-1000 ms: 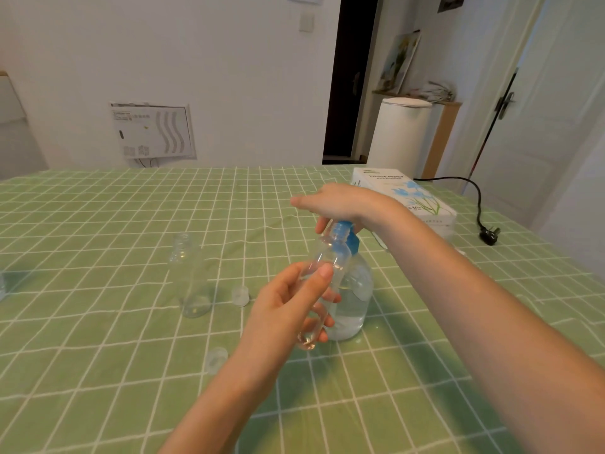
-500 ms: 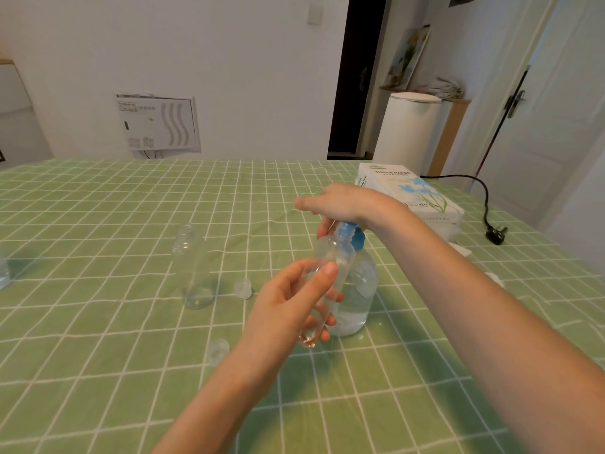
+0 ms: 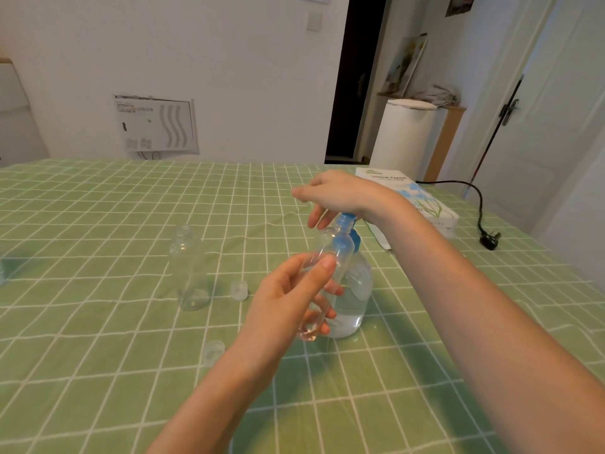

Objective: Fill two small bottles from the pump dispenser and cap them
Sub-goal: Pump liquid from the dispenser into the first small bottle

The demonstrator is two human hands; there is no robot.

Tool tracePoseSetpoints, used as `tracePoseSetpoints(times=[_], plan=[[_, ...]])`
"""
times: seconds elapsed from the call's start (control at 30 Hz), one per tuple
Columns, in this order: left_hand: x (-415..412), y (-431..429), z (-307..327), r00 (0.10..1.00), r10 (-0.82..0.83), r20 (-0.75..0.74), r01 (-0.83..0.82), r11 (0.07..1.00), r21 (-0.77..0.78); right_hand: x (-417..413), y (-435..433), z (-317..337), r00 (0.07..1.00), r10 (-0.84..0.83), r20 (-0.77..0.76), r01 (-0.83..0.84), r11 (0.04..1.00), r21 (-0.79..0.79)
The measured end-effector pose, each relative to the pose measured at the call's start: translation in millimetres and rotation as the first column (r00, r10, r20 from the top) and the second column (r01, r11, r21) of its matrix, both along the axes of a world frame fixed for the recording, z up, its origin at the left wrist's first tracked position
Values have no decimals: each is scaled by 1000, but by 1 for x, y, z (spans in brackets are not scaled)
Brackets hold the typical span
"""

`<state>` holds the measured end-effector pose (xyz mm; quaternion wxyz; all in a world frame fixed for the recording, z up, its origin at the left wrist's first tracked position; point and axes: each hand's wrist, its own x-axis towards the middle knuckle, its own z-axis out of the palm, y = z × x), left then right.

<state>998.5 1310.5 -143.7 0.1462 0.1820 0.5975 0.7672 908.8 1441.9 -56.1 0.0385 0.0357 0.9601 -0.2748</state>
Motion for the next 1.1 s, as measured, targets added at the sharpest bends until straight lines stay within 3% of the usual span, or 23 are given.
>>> tracePoseSetpoints(times=[0.17, 0.4, 0.67, 1.1], plan=[[1, 0, -2, 1000, -3, 5, 3, 1000, 0, 0, -2, -4, 998, -16, 56, 11, 995, 99], [2, -2, -7, 1000, 9, 15, -8, 1000, -19, 1, -1, -14, 996, -27, 81, 22, 998, 59], [1, -1, -1, 1000, -1, -2, 1, 1000, -2, 1, 0, 1, 1000, 23, -21, -21, 996, 88], [1, -3, -9, 1000, 0, -1, 0, 1000, -28, -1, 0, -13, 997, -8, 74, 4, 998, 56]])
